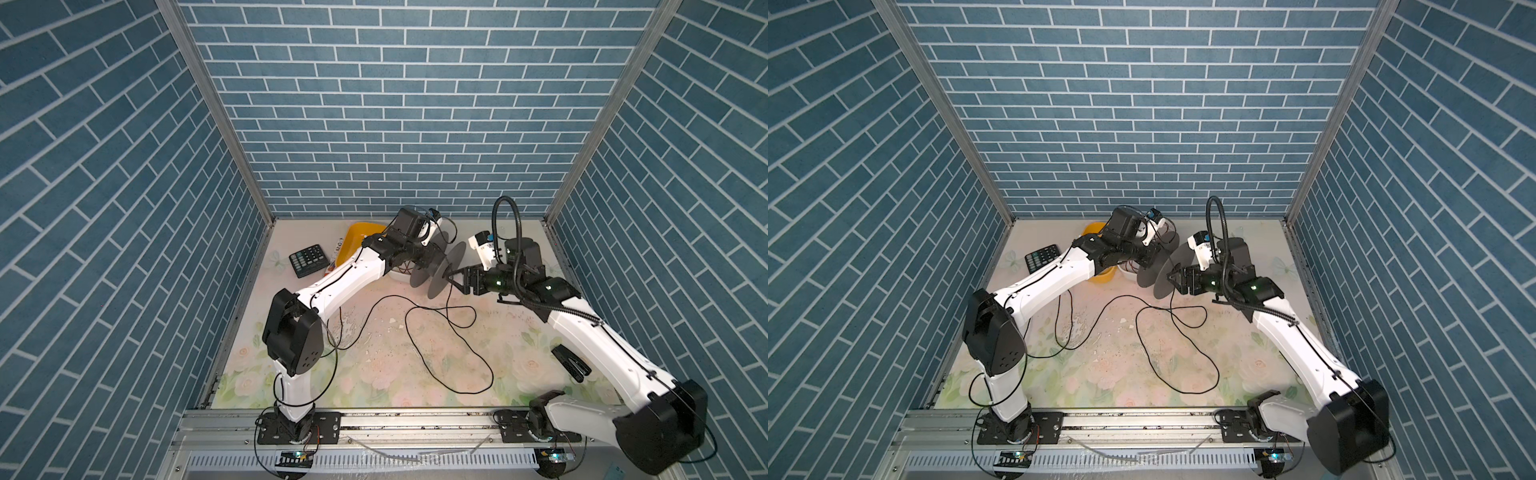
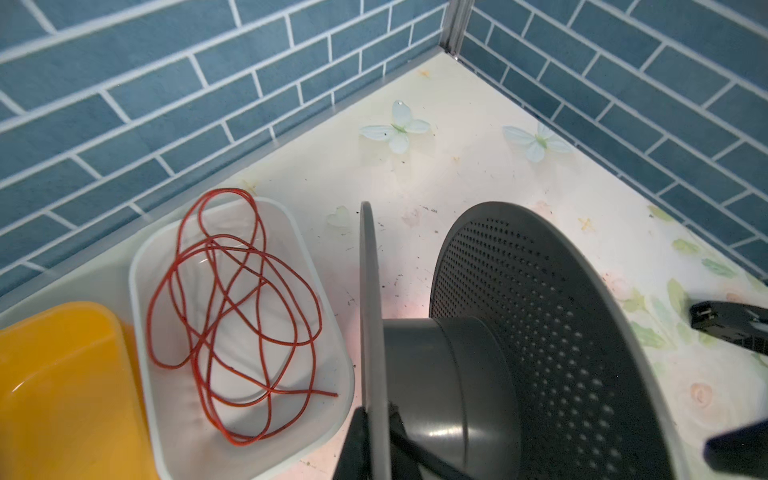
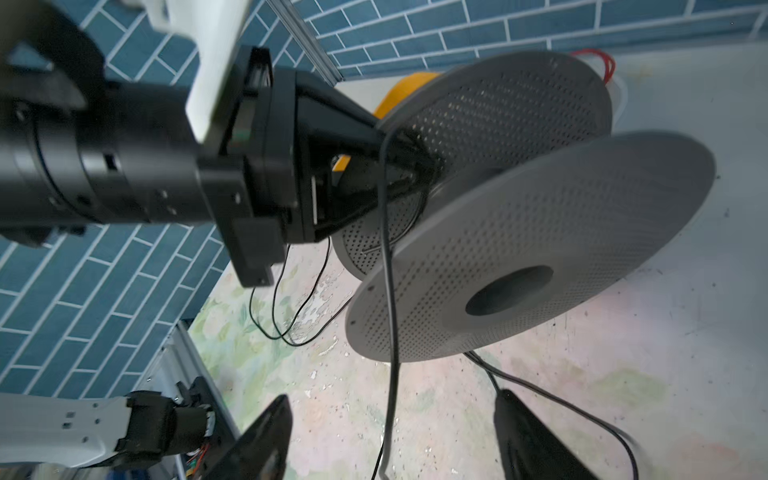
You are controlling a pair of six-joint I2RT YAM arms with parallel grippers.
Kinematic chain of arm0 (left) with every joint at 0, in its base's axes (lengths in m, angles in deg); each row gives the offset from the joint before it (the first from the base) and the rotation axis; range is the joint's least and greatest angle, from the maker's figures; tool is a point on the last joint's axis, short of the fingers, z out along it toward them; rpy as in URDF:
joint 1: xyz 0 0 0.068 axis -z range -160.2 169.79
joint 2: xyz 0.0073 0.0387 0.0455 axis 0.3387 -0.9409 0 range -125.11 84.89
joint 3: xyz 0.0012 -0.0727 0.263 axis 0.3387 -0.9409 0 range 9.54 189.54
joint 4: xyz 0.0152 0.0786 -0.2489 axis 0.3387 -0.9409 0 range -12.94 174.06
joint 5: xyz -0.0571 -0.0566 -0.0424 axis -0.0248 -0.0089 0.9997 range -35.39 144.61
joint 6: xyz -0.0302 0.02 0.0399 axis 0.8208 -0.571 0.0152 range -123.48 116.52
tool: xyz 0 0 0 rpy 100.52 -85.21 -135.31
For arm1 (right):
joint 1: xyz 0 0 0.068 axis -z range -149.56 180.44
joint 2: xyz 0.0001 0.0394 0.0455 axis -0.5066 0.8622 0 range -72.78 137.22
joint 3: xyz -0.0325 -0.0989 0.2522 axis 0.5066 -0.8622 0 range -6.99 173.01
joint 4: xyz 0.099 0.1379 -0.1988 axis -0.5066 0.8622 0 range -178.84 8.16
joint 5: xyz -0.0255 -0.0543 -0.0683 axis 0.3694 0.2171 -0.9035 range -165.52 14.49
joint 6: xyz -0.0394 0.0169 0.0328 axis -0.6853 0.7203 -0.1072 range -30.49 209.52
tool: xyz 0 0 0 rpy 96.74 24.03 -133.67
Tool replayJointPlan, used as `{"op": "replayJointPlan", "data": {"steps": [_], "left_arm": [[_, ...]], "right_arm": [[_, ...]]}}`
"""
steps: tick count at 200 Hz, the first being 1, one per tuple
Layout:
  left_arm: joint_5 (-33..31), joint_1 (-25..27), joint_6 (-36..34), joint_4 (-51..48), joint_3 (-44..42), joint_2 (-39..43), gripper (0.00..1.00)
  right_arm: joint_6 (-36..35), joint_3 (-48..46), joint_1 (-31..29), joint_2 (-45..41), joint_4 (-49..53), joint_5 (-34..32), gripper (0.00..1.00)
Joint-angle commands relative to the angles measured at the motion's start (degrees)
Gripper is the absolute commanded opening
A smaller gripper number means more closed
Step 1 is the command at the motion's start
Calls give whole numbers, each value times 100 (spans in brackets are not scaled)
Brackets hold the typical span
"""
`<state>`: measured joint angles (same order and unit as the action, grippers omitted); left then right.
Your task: Wrap the cables
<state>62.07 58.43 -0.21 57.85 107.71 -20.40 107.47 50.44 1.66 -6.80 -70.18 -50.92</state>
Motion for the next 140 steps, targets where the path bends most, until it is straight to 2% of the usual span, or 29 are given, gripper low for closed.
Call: {"op": "replayJointPlan", "data": {"steps": [1,29,49,67,97,140], "left_arm": [[-523,-9,498,-475,346,511,0],[-1007,-5,707,-1393,974,687,0],[-1449,-14,850,-2183,1461,725,0],[-1682,-29,977,-2480,1508,889,0],[-1350,-259,1243,-2458,1137,1317,0],[-835,-683,1456,-2469,513,2010,0]], "right_arm": [[-365,-537,-407,-404,-414,-1161,79],[-572,-1410,-722,-913,-1332,-1649,79],[-674,-2009,-953,-1105,-2055,-1663,79],[-893,-2429,-1245,-1223,-2630,-1791,79],[-1141,-2965,-1504,-1267,-3484,-2130,77],[-1527,-3440,-1686,-1020,-4676,-2210,74]]}}
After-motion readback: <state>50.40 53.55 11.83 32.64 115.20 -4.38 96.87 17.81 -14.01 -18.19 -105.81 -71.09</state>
